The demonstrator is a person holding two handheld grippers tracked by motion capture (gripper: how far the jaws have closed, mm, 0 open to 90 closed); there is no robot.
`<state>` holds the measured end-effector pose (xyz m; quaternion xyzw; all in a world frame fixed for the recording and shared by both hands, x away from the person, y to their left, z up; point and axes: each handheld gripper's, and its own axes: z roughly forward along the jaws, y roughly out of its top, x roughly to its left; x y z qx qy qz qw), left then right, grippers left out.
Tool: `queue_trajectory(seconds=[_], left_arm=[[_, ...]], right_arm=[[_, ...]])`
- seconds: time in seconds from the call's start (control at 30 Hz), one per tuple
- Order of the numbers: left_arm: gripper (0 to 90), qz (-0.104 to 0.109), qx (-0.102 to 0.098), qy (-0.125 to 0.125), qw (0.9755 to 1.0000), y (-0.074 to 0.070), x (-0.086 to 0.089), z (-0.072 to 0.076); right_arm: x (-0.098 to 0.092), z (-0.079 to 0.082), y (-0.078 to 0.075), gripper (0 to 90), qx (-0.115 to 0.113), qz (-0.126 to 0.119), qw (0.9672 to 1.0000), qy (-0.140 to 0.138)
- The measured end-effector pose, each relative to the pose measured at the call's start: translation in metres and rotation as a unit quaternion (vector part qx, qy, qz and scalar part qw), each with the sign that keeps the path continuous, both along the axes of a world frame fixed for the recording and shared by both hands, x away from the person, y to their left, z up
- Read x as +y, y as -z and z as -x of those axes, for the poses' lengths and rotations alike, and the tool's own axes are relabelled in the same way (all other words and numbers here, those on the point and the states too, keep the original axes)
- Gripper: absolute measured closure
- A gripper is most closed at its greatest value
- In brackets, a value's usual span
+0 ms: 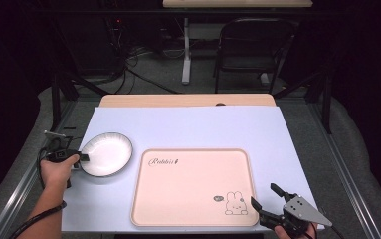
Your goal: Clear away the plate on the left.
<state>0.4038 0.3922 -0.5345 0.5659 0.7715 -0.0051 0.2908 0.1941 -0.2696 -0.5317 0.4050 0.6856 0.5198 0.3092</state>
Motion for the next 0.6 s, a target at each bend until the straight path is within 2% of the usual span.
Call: queue_trajectory(seconds=[0.1,0.27,0.6], left_arm=[[79.7,0.002,0.001,0.002,1.0000,-0.003,0.001,0.000],[81.5,-0.010,-0.001,0.011,0.9999,-0.013,-0.002,0.000],[84.9,-0.012,0.005,0.020,0.9997,-0.033,-0.006,-0.003]], right_arm=[[0.000,0.000,0.000,21.4,0.001,-0.001,1.0000,0.001],[0.000,0.000,0.000,21.4,0.000,-0.001,1.0000,0.002],[0.000,0.000,0.000,21.4,0.000,0.000,1.0000,0.001]])
